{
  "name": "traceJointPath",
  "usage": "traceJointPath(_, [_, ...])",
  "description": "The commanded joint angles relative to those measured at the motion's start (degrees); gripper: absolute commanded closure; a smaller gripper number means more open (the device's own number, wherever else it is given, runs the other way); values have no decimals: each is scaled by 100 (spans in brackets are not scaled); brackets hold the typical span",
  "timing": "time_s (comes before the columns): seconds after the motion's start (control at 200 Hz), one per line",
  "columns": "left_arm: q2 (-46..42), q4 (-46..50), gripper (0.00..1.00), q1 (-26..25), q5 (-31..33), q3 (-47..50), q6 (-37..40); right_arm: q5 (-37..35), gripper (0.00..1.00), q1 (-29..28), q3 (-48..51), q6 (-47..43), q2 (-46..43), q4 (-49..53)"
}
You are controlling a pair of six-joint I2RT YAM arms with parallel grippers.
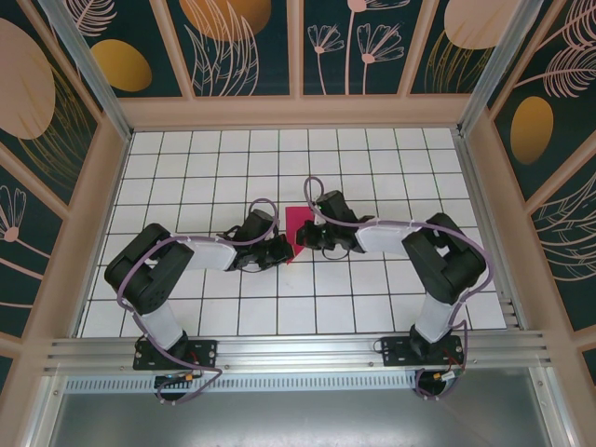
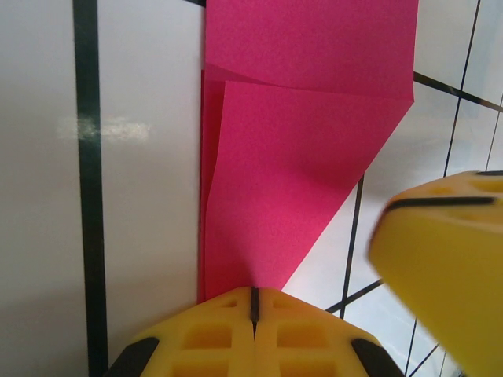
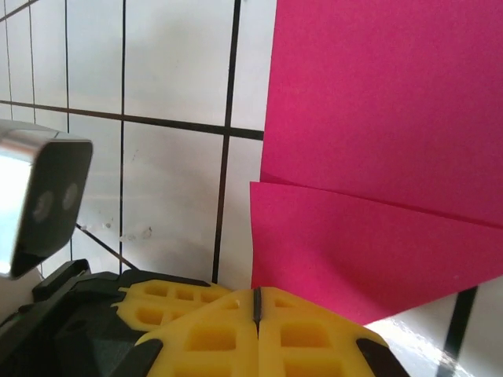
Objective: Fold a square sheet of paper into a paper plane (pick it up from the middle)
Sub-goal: Third fold the triangle at the center of the table.
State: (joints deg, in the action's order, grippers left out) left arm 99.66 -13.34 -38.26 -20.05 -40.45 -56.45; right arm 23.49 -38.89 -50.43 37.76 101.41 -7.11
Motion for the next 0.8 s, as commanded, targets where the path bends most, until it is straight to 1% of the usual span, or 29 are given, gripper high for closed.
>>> traceJointPath(0.0, [212,807,100,17,432,169,71,304,100,5,-64,52,316,-168])
traceJointPath(0.205, [169,816,100,16,443,214,63,221,100,63,-238,-109,627,42])
traceJointPath(0.285, [153,833,100,17,458,235,54,16,100,155,-208,-162,688,148])
traceJointPath(0.465, [158,937,100,15,493,271,42,-267,100,712,-149,-260,865,264])
traceJointPath(0.5, [150,956,100,12,502,272,38,-296,100,725,-142,-260,887,265])
traceJointPath(0.525, [151,969,100,18,502,274,45,-306,100,939,-144,-267,890,274])
traceJointPath(0.615, [164,991,100,13,502,274,43,-442,100,1219,-212,-301,899,321])
traceJointPath(0.706, [184,983,100,13,498,260,41,-545,100,1402,-315,-352,859,384])
traceJointPath(0.796, [189,974,100,19,470,223,67,-586,100,1438,-409,-417,690,431])
